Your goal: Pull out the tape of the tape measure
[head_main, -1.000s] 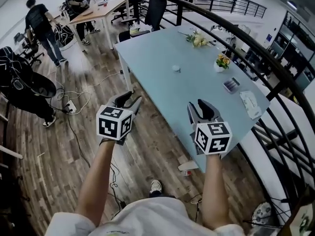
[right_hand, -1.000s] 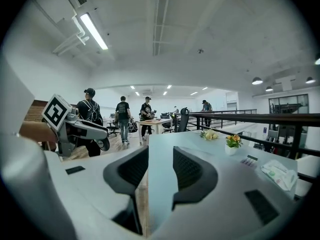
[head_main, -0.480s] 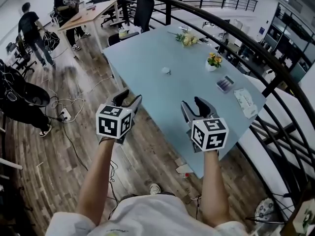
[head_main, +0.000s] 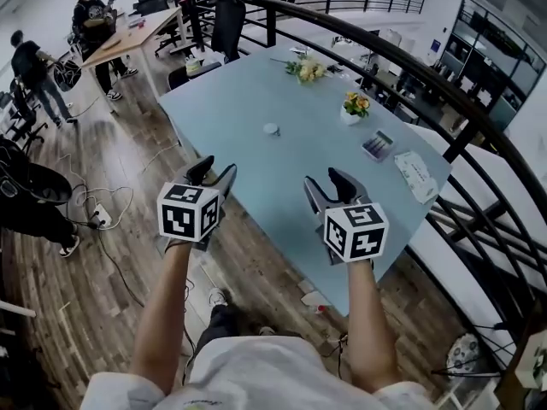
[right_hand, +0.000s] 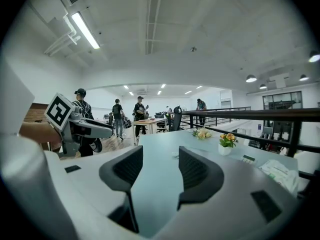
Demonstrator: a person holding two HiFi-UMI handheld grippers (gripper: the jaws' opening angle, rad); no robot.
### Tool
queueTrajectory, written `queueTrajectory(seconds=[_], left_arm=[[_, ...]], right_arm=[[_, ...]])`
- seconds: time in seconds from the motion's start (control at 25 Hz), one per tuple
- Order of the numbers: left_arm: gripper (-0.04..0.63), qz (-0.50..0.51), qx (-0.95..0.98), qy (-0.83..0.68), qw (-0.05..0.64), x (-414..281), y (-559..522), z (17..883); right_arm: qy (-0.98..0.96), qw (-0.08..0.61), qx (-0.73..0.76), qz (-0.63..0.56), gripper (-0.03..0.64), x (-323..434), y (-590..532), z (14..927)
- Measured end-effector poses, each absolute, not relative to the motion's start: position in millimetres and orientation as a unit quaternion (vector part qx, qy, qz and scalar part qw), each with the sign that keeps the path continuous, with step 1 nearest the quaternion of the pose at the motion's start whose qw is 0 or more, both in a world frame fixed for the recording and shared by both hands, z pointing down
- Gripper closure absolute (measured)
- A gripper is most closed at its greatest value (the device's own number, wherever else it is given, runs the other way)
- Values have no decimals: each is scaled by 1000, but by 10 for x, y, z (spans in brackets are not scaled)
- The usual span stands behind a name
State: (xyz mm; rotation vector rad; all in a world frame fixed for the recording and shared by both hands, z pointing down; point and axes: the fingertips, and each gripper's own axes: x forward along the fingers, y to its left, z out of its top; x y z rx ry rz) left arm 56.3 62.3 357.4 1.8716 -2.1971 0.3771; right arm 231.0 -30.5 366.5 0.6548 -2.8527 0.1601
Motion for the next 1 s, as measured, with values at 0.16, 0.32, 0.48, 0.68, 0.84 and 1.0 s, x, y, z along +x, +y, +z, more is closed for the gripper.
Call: queueTrajectory(seconds=[0.16,0.32,0.48,0.68,0.84,1.0], left_arm=[[387,127,654,-738,111,459,424,3615],[387,129,674,-719,110,305,212,3682],[387,127,695,-699,109,74,-13,3691],[387,134,722,-670,108,-236,-317,3686],[387,137,741,-648,110,-505,-542,3653],[387,139,760,-626,109,-751,-763,3632]], right_arm=[[-963,104,241,55,410,2253,-427,3686],[-955,106,269,57,410,2161,-536,3737],[-947,109,298,59,410,1982,-650,3743],[-932,107,339,66,410,1750,-821,3687],[-921,103,368,76,410,1534,-921,3636],[-909,105,395,82,410,1318,-1027,3622]])
